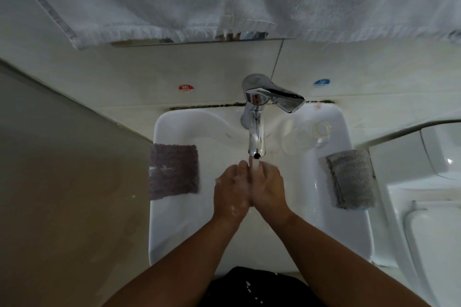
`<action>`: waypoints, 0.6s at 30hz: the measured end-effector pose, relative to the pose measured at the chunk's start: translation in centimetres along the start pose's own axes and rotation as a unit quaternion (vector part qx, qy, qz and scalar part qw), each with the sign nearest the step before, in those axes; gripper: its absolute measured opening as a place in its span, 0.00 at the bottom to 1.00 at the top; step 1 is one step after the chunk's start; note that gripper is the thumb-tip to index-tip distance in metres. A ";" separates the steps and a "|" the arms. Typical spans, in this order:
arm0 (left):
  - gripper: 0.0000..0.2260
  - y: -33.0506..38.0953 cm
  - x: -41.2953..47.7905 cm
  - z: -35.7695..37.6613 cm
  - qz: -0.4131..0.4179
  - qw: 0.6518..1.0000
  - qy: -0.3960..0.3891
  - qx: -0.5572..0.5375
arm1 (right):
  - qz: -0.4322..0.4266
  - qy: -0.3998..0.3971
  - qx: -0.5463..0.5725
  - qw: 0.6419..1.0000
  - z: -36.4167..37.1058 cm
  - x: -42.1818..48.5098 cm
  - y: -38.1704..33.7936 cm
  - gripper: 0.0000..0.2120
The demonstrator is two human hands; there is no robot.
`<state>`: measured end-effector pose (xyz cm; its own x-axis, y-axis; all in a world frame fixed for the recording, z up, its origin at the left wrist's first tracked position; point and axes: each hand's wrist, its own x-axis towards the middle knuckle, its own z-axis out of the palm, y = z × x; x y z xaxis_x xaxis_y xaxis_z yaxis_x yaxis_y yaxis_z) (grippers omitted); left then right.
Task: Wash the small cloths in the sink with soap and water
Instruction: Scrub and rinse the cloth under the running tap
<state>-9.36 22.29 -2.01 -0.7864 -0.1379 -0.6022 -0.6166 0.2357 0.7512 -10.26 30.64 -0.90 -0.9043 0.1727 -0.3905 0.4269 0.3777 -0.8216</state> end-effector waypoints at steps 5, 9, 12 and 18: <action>0.10 0.6 -1.0 -0.4 0.021 0.993 0.100 -0.065 | 0.041 -0.039 0.097 0.994 0.3 -0.4 -0.3 0.13; 0.13 0.3 -1.0 -0.8 0.005 0.986 0.083 -0.142 | 0.043 -0.082 0.185 0.978 -0.3 -0.6 0.0 0.14; 0.12 0.9 -1.5 -1.0 0.002 0.976 0.067 -0.207 | 0.053 -0.087 0.278 0.955 -0.7 -1.5 -0.9 0.07; 0.07 0.5 -1.5 -0.5 0.048 0.995 0.066 -0.063 | -0.009 -0.055 0.117 0.992 -0.4 -1.1 -0.3 0.09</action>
<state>-8.53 22.14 -0.56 -0.8351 -0.2468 -0.4916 -0.5317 0.1329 0.8364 -9.45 30.68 -0.06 -0.9109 0.0622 -0.4080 0.4127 0.1559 -0.8974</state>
